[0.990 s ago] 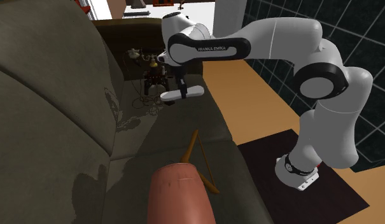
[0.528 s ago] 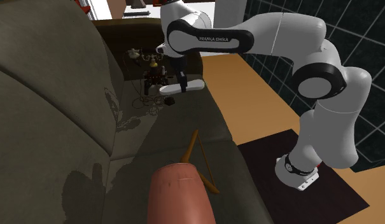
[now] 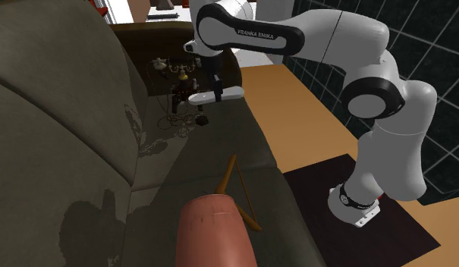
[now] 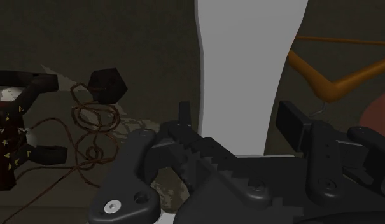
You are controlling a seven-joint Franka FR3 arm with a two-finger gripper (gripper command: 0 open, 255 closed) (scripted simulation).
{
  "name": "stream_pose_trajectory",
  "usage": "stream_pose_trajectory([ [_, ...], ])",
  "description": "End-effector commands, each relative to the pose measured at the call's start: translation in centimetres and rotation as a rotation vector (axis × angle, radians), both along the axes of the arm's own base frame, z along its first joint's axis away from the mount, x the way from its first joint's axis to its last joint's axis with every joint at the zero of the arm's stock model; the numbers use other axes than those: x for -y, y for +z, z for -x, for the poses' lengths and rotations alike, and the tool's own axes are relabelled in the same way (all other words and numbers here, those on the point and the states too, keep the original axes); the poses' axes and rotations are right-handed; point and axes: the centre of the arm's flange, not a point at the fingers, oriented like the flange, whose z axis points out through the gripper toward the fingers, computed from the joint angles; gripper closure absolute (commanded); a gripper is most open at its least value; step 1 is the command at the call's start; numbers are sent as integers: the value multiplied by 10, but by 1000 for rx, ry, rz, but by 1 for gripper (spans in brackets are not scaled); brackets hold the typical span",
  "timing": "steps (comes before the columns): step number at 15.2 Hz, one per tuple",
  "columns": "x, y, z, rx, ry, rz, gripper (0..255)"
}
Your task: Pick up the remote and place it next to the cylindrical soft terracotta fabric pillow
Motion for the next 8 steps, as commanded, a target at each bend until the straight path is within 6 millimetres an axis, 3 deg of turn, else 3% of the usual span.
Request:
stream_pose_trajectory([
  [1, -13, 3, 1, 0, 0, 0, 255],
  [8, -105, 3, 7, 0, 0, 0, 255],
])
